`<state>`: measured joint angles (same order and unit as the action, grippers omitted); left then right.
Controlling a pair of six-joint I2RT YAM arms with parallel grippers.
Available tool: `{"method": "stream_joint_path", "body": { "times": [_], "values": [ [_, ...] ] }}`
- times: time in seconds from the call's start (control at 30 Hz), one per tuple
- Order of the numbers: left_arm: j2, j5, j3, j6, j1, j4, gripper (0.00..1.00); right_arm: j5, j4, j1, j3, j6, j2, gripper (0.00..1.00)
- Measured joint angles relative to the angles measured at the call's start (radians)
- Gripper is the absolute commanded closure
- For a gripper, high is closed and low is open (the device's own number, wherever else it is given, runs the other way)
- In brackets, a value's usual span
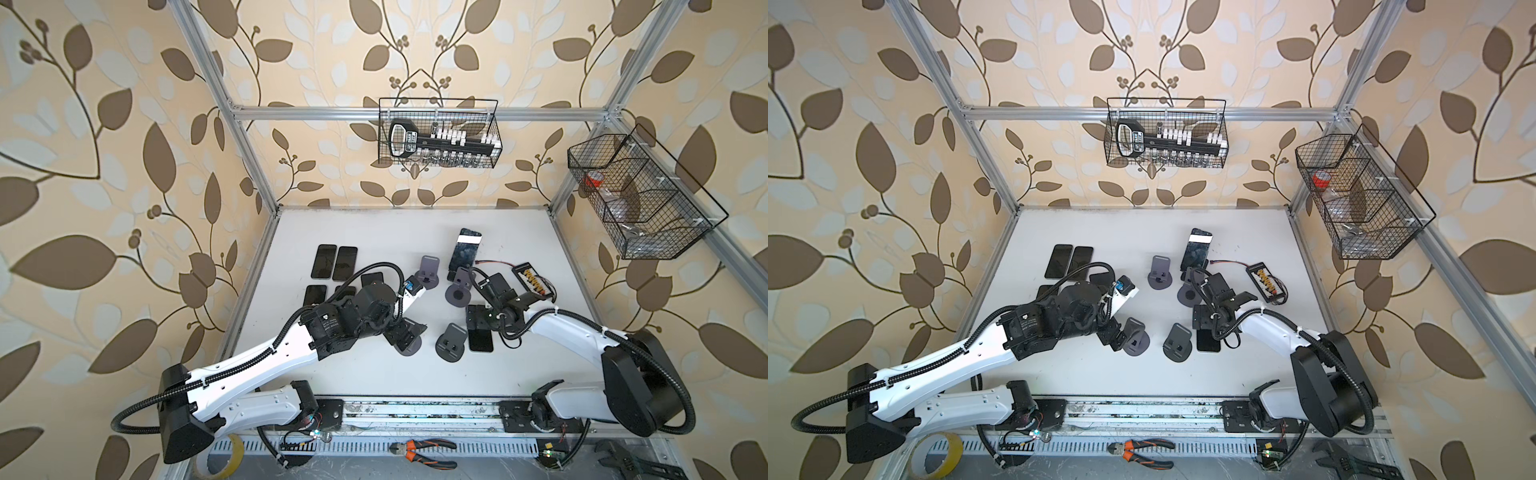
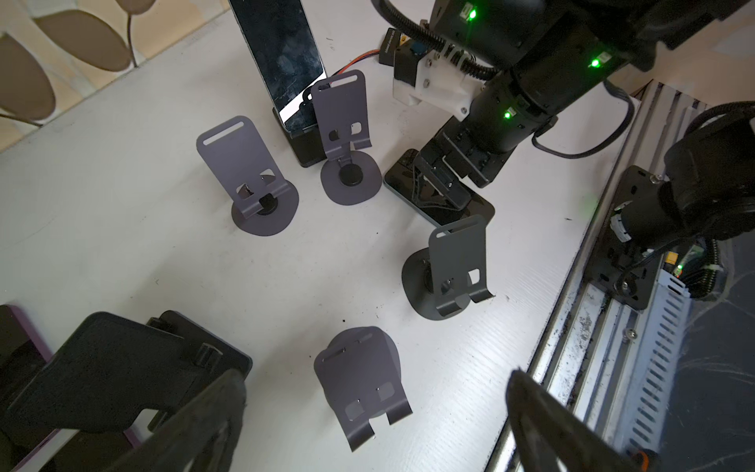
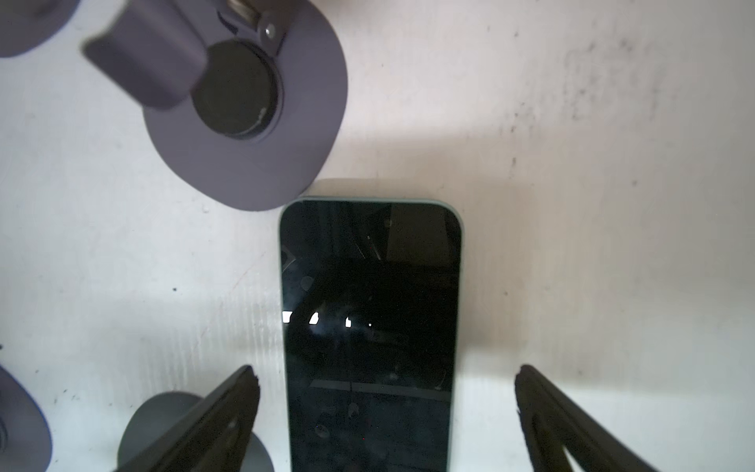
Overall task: Remove the phone from the phone stand
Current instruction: Move the phone to the middle-right of the table.
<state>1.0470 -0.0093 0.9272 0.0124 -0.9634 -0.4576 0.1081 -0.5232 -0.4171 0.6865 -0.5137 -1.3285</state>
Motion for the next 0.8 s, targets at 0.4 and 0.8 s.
{"method": "stream_joint_path", "body": {
  "times": [0.4,0.8],
  "values": [
    [-0.006,-0.026,-0.017,0.018,0.0,0.002,0.01,0.025,-0.092,0.0,0.001,-0.04,0.14,0.01],
    [-0.037,-0.079,-0.034,0.06,0.0,0.016,0.01,0.044,-0.207,0.0,0.083,-0.055,0.251,0.03]
  ]
}}
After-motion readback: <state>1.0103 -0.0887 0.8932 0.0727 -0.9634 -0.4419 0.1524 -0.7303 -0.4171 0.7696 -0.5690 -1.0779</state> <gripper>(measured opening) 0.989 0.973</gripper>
